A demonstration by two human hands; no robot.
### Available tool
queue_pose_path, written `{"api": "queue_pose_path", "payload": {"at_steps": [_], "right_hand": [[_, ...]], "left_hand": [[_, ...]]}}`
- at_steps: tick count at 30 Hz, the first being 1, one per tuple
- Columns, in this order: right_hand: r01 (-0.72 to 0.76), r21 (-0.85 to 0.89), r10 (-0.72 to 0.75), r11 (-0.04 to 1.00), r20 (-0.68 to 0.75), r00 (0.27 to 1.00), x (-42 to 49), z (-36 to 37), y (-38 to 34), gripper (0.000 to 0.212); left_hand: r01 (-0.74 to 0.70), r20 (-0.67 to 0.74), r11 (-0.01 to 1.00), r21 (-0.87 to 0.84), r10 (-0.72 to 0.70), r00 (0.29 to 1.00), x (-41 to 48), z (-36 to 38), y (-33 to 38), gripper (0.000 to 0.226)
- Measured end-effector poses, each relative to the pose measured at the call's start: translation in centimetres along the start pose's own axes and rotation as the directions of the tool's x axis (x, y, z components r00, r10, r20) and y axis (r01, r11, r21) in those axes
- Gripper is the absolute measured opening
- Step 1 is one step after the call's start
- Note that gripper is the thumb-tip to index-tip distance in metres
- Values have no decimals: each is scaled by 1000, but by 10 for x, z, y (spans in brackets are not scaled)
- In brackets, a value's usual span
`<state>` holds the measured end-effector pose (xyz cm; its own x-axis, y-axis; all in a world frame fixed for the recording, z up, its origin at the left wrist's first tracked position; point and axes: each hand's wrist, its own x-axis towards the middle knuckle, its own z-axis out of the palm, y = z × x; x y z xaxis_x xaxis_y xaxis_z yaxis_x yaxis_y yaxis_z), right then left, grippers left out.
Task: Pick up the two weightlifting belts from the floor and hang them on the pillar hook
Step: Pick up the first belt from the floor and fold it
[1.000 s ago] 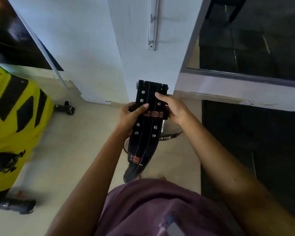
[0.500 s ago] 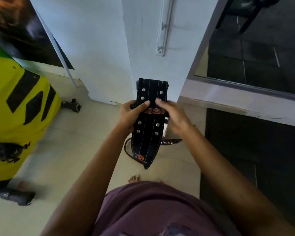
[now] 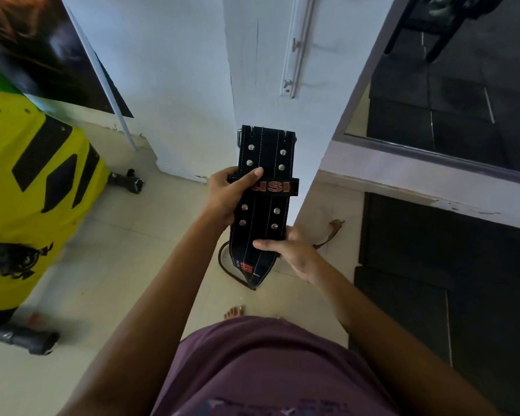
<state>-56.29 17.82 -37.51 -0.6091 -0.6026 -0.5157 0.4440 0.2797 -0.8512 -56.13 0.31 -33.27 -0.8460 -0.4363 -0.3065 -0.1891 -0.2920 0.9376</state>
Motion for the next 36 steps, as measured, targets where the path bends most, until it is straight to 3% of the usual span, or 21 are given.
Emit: {"api": "queue_pose_path", "payload": {"at_steps": [7,10,20,23,26,28,32,36], "right_hand": [[192,169,-159,967,-189,969,12,-11,-53,41],[189,214,-163,959,-133,978,16,-20,-69,37],[228,160,-192,960,-212,958,9,-6,-55,32],[264,161,-216,951,-263,940,8,-4,-55,33],[317,169,-249,933,-331,910,10,-11,-65,33],[344,160,-269,925,-362,892,12,-18,-71,31],[344,137,-270,929,-389,881,14,-27,-71,27],[312,139,-236,940,-396,888,13,-27,-58,29]], "left_hand": [[13,52,1000,28,-15,999,-5,-1,-4,39],[-1,41,999,33,-1,999,-5,-4,-1,43],[49,42,998,28,-50,998,4,-11,33,25],[15,164,993,114,-33,986,15,-17,44,29],[60,356,970,234,-143,924,10,-26,19,40],[72,398,946,316,-202,895,-1,-31,-12,35],[71,395,927,369,-226,891,-25,-33,-64,31],[44,331,973,227,-120,936,-19,-21,-48,34]]}}
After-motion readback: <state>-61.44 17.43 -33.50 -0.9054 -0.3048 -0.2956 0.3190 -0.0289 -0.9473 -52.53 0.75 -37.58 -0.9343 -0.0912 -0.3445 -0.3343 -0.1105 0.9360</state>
